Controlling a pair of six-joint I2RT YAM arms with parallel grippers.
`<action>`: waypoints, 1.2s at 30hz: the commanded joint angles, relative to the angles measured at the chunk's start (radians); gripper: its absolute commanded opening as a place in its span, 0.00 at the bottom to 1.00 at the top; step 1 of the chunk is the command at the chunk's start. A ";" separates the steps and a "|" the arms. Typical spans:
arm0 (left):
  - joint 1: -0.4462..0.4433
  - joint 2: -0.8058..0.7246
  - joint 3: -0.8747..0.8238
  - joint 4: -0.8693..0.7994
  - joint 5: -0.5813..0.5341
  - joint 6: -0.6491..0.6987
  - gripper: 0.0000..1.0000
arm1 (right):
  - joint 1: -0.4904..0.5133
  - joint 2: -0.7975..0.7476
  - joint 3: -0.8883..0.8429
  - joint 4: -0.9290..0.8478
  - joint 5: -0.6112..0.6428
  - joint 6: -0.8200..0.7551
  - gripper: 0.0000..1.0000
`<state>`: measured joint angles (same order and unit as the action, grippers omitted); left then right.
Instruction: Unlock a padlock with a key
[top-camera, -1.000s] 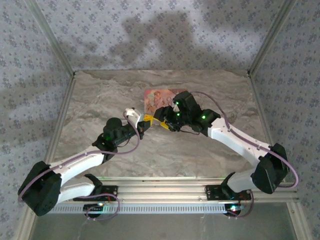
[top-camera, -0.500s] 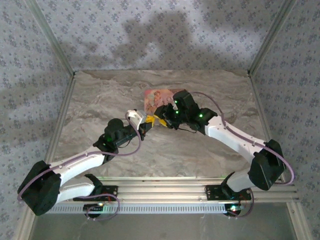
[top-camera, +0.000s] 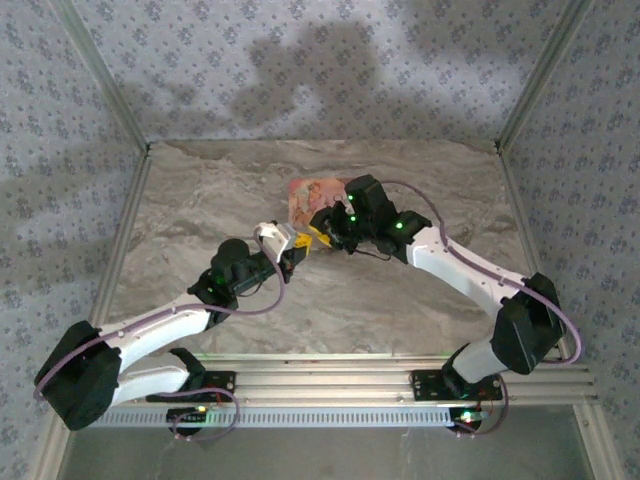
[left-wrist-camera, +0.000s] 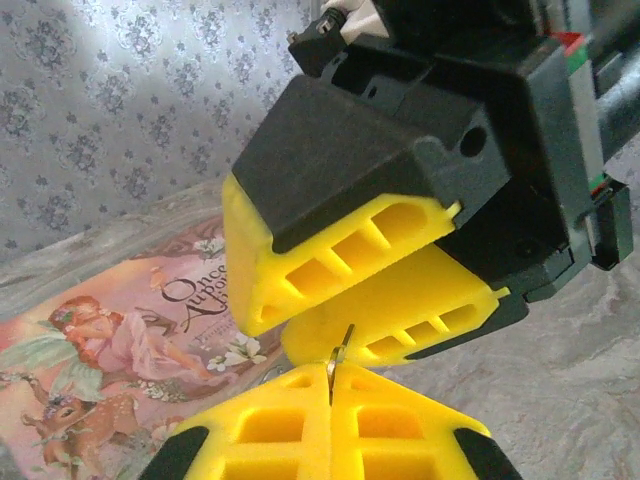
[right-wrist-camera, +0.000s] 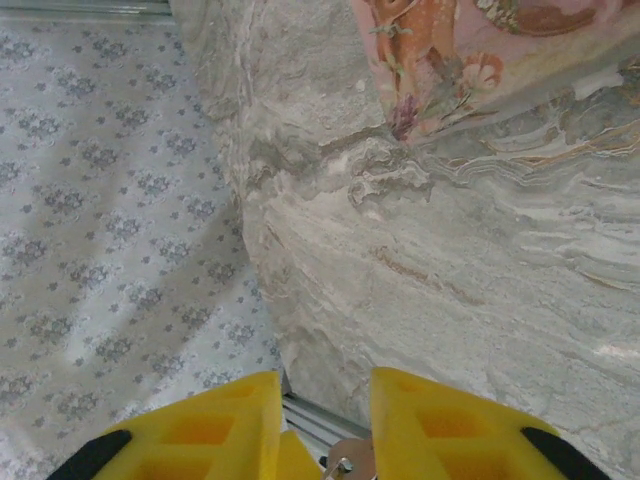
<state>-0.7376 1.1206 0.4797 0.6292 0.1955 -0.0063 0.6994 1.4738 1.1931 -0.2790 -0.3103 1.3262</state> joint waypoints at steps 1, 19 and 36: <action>-0.020 0.009 0.040 -0.002 -0.004 0.043 0.00 | -0.010 0.014 0.036 0.011 -0.006 0.014 0.26; -0.059 0.122 0.086 -0.061 -0.003 0.106 0.00 | -0.039 0.025 0.035 0.061 -0.058 -0.064 0.00; 0.067 0.041 0.100 -0.167 0.185 -0.239 0.47 | -0.085 0.005 0.020 0.181 -0.090 -0.498 0.00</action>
<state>-0.7143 1.2259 0.5892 0.4725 0.2958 -0.1024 0.6437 1.5005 1.2156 -0.1509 -0.3698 0.9344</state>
